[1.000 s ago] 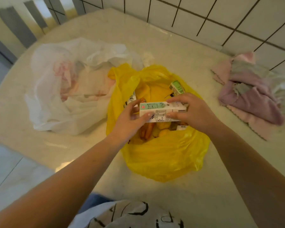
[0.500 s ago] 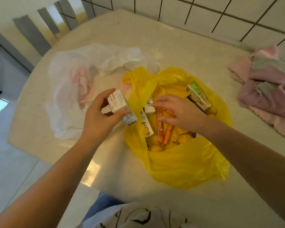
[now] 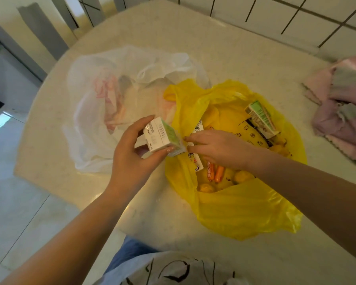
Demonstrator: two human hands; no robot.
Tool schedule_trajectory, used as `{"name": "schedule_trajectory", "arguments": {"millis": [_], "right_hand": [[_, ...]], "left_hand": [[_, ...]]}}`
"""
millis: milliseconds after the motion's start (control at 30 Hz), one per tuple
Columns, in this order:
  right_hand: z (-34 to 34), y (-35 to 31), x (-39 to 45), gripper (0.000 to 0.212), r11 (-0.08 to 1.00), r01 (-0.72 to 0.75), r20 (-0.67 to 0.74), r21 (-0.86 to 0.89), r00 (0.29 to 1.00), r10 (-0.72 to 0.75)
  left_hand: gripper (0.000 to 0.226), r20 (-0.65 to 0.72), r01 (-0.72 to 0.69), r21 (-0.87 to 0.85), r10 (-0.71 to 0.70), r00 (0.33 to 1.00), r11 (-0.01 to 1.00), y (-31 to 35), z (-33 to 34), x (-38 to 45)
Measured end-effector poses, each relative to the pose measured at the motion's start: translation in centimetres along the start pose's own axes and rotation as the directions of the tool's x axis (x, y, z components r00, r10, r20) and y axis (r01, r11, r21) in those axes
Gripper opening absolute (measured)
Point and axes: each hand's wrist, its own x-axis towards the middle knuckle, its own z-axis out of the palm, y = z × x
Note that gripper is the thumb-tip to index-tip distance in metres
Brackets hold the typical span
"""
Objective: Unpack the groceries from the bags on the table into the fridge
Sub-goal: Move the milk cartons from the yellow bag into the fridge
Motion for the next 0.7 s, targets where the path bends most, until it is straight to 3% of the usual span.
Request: {"name": "schedule_trajectory", "arguments": {"millis": [200,367,533,700], "right_hand": [[0.6,1.2,-1.5,0.057,1.000,-0.011,0.011,-0.021,1.000,0.011],[0.8,1.1,-1.6,0.064,0.999,-0.031,0.033,-0.030,0.999,0.032],[0.8,0.8,-1.0,0.068,0.998,0.030,0.027,-0.047,0.999,-0.029],[0.5,0.3,0.1,0.058,0.995,0.103,0.079,-0.017,0.992,-0.102]], "left_hand": [[0.059,0.090,0.029,-0.044,-0.025,0.996,0.999,-1.3,1.7,-0.2],[0.058,0.126,0.001,0.077,-0.011,0.992,0.997,-1.9,1.4,0.1],[0.059,0.137,-0.009,0.147,-0.011,0.991,0.989,-2.4,0.1,0.1],[0.059,0.123,0.008,0.152,-0.027,0.992,0.988,-2.8,-0.4,-0.1]]}}
